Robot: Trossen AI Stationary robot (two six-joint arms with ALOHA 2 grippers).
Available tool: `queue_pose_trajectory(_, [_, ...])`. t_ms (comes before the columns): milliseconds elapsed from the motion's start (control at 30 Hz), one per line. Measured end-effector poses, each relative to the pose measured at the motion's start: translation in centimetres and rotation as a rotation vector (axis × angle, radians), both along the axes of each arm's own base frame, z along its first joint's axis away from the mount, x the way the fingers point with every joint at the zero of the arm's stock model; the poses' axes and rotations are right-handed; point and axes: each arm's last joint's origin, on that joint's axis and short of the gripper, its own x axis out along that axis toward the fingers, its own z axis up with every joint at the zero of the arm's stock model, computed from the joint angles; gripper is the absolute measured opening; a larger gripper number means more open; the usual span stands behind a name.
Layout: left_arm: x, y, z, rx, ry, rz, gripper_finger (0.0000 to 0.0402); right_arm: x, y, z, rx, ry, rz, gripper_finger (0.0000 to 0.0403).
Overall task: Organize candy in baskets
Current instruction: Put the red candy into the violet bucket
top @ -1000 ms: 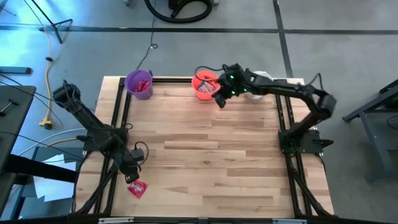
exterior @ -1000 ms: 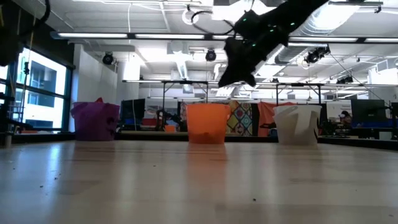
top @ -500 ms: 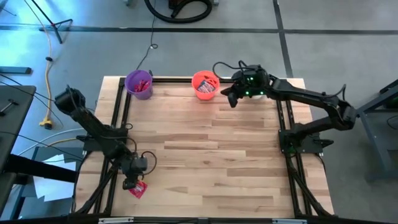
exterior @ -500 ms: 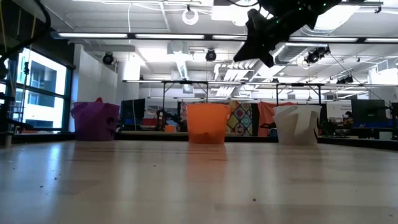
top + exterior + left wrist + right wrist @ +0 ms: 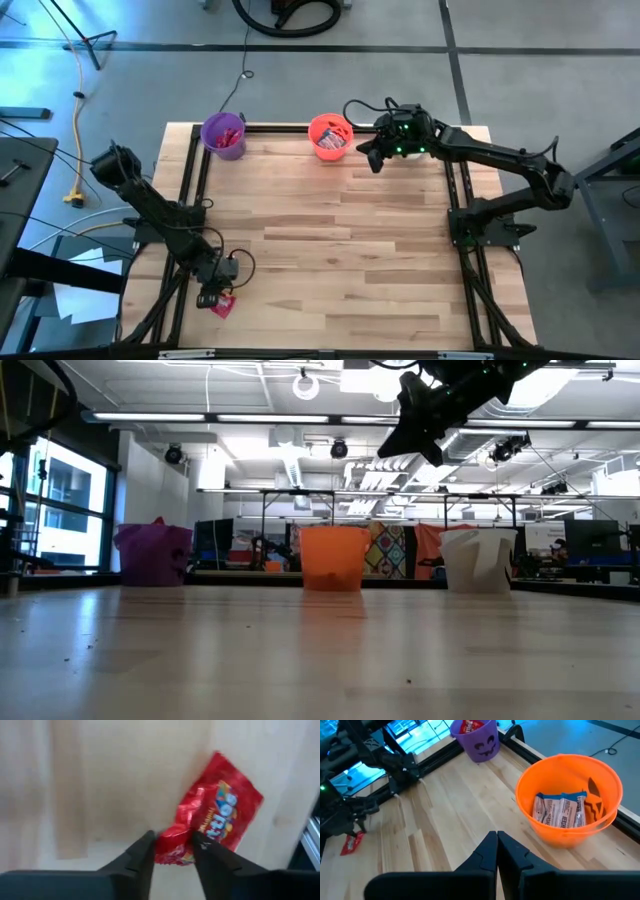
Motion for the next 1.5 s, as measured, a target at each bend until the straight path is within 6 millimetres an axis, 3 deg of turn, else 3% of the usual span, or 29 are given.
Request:
queue_pose_trajectory(233, [-0.2, -1.0, 0.6, -0.084, 0.031, -0.049, 0.0013, 0.0, 0.0, 0.0, -0.011, 0.003, 0.007, 0.0])
queue_pose_trajectory(400, [0.9, -1.8, 2.8, -0.131, -0.052, -0.038, 0.0003, 0.0, 0.0, 0.0, -0.014, 0.004, 0.009, 0.0])
queue_pose_trajectory(567, [1.9, -0.4, 5.3, -0.109, -0.147, 0.14, 0.0, 0.0, 0.0, 0.0, -0.028, 0.006, 0.017, 0.0])
queue_pose_trajectory(767, [2.8, 4.8, 8.7, -0.09, -0.326, 0.475, 0.0, 0.0, 0.0, 0.0, -0.042, 0.007, 0.024, 0.0])
queue_pose_trajectory(1033, [2.4, 14.3, 12.2, 0.058, -0.634, 1.036, 0.0, 0.0, 0.0, 0.0, -0.044, 0.007, 0.026, 0.0])
queue_pose_trajectory(1267, [0.0, 20.9, 14.8, 0.403, -0.623, 1.335, 0.0, 0.0, 0.0, 0.0, -0.043, 0.007, 0.025, 0.0])
queue_pose_trajectory(1400, [-1.9, 23.7, 16.0, 0.577, -0.502, 1.444, 0.0, 0.0, 0.0, 0.0, -0.042, 0.007, 0.025, 0.0])
queue_pose_trajectory(1500, [-3.3, 25.2, 15.9, 0.66, -0.37, 1.485, 0.0, 0.0, 0.0, 0.0, -0.042, 0.007, 0.025, 0.0])
